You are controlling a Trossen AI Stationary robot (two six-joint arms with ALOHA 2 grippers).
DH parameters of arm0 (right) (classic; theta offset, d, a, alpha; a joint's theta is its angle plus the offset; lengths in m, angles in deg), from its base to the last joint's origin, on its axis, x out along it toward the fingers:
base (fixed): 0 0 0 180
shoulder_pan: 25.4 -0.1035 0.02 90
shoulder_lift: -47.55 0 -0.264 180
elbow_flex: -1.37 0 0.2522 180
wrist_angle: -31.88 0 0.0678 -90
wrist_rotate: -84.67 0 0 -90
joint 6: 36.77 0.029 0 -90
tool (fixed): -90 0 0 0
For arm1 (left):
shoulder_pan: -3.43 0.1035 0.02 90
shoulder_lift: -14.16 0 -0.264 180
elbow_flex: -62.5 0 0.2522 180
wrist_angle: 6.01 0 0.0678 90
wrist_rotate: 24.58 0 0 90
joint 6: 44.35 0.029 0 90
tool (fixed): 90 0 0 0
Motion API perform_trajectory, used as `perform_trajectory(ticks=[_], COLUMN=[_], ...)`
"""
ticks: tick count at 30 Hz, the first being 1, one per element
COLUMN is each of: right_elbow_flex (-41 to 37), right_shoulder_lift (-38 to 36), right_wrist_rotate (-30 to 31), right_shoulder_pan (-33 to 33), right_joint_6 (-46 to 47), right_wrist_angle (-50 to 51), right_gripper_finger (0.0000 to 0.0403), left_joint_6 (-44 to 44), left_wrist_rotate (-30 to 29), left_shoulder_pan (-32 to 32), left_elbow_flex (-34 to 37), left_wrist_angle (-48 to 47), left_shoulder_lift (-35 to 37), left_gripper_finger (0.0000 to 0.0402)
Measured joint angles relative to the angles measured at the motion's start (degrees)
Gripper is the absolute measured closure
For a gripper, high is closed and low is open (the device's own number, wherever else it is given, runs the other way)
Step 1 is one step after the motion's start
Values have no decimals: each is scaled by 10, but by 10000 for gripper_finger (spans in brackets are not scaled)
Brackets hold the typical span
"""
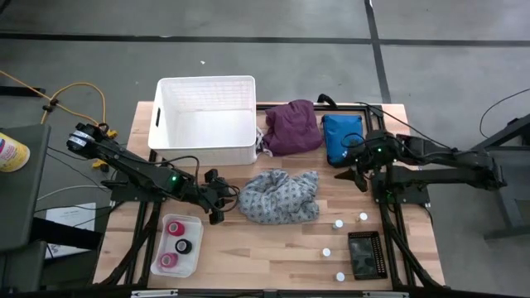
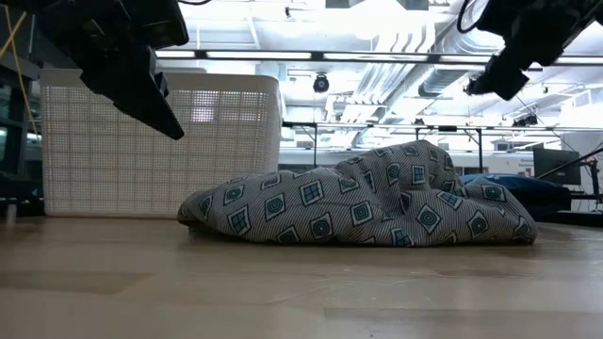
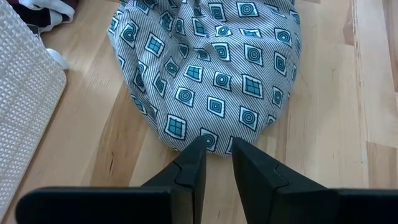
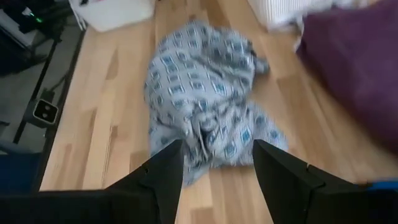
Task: Pick & place medical supplies in basket/bin
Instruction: Put the top blue pill bottle into the black bin
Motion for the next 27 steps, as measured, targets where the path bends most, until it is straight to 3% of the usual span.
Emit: perform_trajectory(ticks=[20,27], right_elbow_flex=[-2,-1], right_shoulder_lift=[26,73], right_wrist_rotate=[0,0], right_shoulder_pan=[0,0], right_joint_6=[1,1], right_wrist_angle=[-36,-76], right_gripper_finger=[221,221], left_joint_6=[0,0], left_wrist_rotate=[0,0], left_shoulder_pan=[0,0], left_elbow_flex=[0,0], left_wrist_angle=[0,0], left_shoulder_lift=[0,0], left_gripper_finger=[327,327])
